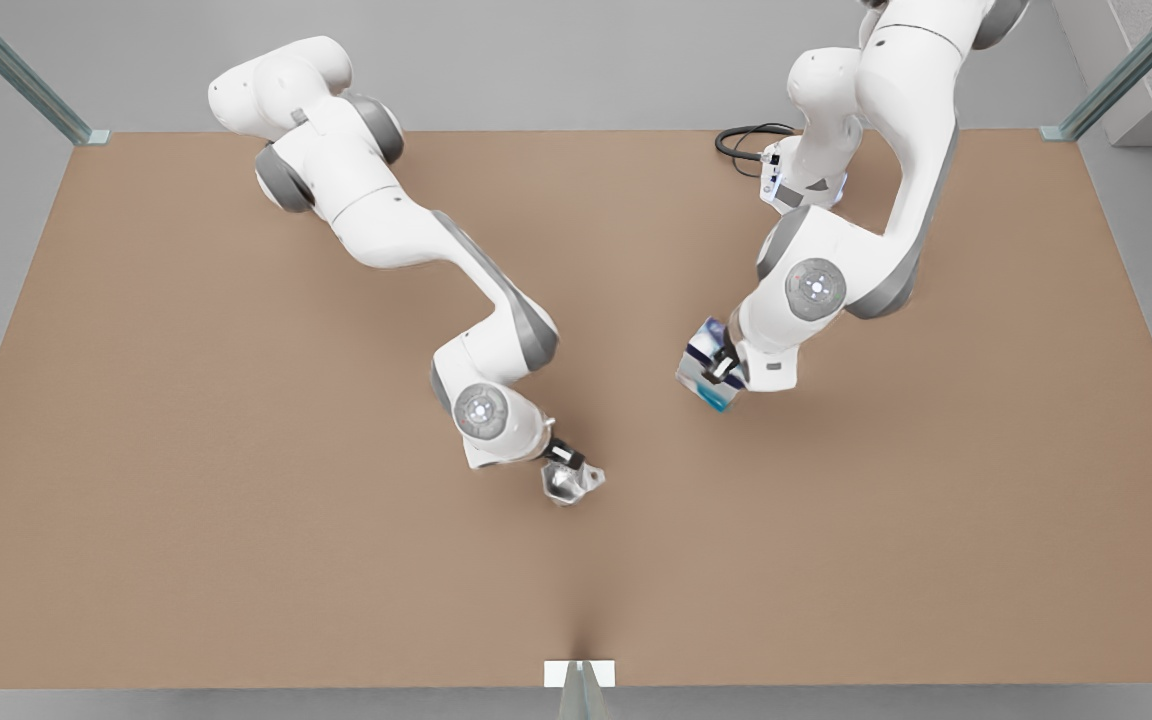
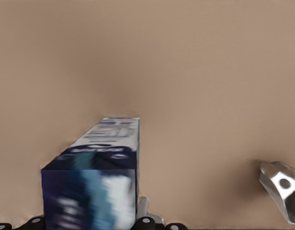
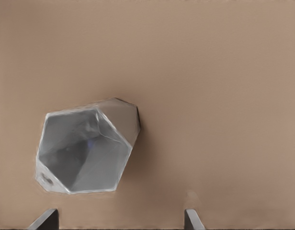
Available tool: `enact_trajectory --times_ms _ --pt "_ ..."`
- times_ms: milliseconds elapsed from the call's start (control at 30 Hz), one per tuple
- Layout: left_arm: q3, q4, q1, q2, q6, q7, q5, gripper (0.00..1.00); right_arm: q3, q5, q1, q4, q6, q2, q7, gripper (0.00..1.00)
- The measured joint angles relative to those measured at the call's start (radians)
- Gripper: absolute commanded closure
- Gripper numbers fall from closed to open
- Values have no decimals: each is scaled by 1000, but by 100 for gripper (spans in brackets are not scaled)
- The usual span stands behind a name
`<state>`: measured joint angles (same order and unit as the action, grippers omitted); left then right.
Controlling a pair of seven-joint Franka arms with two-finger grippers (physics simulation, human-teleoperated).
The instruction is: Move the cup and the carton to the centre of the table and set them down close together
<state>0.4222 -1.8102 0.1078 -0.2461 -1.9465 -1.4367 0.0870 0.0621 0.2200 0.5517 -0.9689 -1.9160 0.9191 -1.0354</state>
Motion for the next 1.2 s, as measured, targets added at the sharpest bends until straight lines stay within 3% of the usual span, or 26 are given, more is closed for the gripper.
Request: enact_trajectory --times_ms 67,100,167,200,233,267,300,433,633,667,700,1200 --pt "44 67 -6 -56 -1 -124 -4 37 -5 74 -77 -52 56 -142 12 0" --pt "60 91 1 -81 -3 -156 -9 37 -4 65 -217 -295 92 -368 205 0" --pt "64 117 42 -108 -9 -223 -15 37 23 -131 -584 -369 320 -593 695 0" --pt "65 154 62 -142 -10 -324 -20 37 96 -265 -736 -392 368 -680 922 0" --pt "78 176 64 -161 -12 -378 -29 37 104 -296 -781 -484 412 -780 952 0" --pt "100 192 66 -181 -34 -442 -44 37 50 -287 -705 -532 427 -823 959 0" --pt "127 221 64 -212 -41 -497 -64 37 -42 -292 -594 -521 426 -825 960 0" --pt "136 285 122 -281 -63 -551 -143 37 -41 -286 -593 -421 424 -797 1003 0" --pt "136 285 131 -333 -92 -545 -208 37 -41 -287 -609 -422 434 -786 1002 0" --pt "136 285 131 -338 -94 -544 -212 28 -41 -287 -611 -422 434 -784 1002 0" --pt "136 285 131 -341 -94 -541 -216 0 -41 -285 -612 -422 434 -784 1002 0" --pt "138 285 130 -340 -76 -539 -232 0 -41 -283 -603 -422 431 -778 1000 0"
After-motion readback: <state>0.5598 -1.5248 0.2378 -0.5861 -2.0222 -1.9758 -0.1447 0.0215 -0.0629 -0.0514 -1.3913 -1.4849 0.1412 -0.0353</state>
